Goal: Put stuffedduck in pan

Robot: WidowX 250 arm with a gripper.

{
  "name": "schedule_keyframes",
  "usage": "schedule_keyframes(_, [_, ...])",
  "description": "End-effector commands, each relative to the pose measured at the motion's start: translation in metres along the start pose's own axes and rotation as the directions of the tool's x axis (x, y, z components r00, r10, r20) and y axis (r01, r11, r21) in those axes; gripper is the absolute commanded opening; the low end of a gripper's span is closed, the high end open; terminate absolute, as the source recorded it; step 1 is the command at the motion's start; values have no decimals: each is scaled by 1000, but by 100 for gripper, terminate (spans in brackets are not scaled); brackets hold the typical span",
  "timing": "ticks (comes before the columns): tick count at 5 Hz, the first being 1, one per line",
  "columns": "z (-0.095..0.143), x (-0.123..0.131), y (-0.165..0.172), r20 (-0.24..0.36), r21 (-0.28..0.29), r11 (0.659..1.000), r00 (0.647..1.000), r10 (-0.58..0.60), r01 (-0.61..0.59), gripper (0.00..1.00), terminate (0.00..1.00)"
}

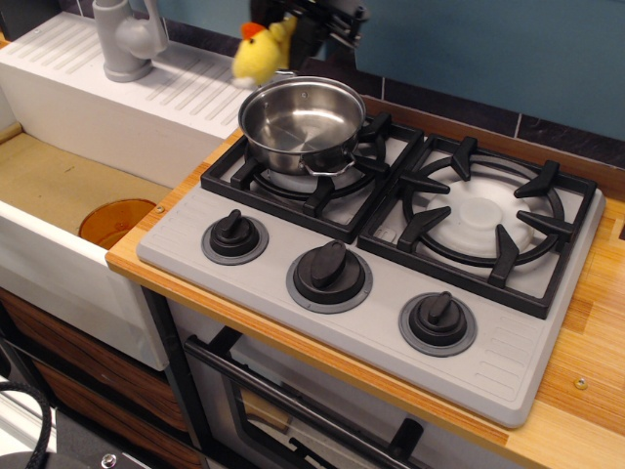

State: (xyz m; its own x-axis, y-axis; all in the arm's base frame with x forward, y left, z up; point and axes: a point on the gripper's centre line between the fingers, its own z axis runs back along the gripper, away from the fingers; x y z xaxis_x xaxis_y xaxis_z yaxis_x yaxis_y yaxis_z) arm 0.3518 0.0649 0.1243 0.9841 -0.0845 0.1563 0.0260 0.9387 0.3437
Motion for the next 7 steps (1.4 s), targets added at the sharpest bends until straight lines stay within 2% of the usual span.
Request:
schedule_keyframes(1, [14,22,-5,71,6,1000,997,-1,1,100,0])
schedule_keyframes(5, [34,28,-20,70,14,1000,997,7,-8,100,0])
schedule_keyframes(7, [42,32,-38,76,-1,1000,997,2,-2,100,0])
